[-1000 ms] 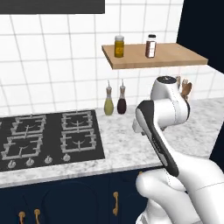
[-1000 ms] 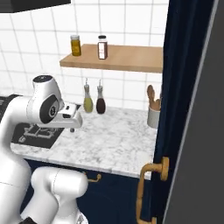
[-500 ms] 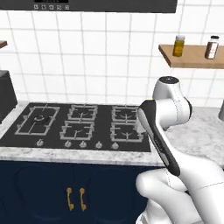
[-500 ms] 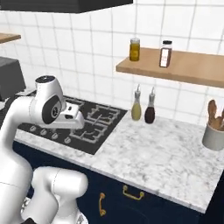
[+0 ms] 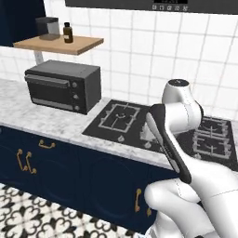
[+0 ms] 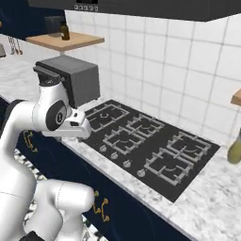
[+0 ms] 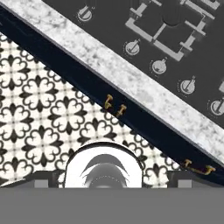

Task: Navigate to the toaster.

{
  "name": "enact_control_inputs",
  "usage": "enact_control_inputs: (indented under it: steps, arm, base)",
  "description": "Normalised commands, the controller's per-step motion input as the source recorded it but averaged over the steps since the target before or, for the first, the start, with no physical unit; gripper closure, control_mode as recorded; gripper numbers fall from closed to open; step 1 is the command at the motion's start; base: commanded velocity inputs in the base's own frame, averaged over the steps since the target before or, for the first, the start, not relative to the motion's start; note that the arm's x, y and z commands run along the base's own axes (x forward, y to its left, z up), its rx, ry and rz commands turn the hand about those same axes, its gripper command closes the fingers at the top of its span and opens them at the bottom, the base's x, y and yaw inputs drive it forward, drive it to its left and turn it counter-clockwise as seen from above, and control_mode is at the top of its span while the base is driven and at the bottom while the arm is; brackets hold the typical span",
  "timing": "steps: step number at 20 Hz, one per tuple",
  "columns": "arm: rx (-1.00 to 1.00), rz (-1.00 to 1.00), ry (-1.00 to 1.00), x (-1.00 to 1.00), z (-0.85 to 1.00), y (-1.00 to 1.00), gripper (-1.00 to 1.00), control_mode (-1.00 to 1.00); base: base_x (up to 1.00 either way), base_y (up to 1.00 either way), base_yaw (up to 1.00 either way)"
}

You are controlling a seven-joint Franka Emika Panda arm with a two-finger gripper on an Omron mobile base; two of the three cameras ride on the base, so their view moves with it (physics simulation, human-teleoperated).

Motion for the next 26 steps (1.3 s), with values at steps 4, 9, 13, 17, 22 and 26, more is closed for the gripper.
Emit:
enact_control_inputs:
  steps: [4,9,13,17,22,26]
  arm:
    - [0.00,0.00,0.00,0.00,0.00,0.00,-1.00,1.00]
    - [0.00,0.00,0.00,0.00,0.00,0.00,-1.00,1.00]
    - [0.00,0.00,0.00,0.00,0.00,0.00,-1.00,1.00]
    - [0.00,0.00,0.00,0.00,0.00,0.00,-1.00,1.00]
    - [0.00,0.00,0.00,0.00,0.00,0.00,-1.00,1.00]
    - [0.00,0.00,0.00,0.00,0.00,0.00,-1.00,1.00]
  base:
    - [0.00,0.86,0.44]
    - [0.01,0.88,0.40]
    - [0.33,0.94,0.32]
    - [0.85,0.95,0.24]
    - [1.00,1.00,0.17]
    - [1.00,0.98,0.04]
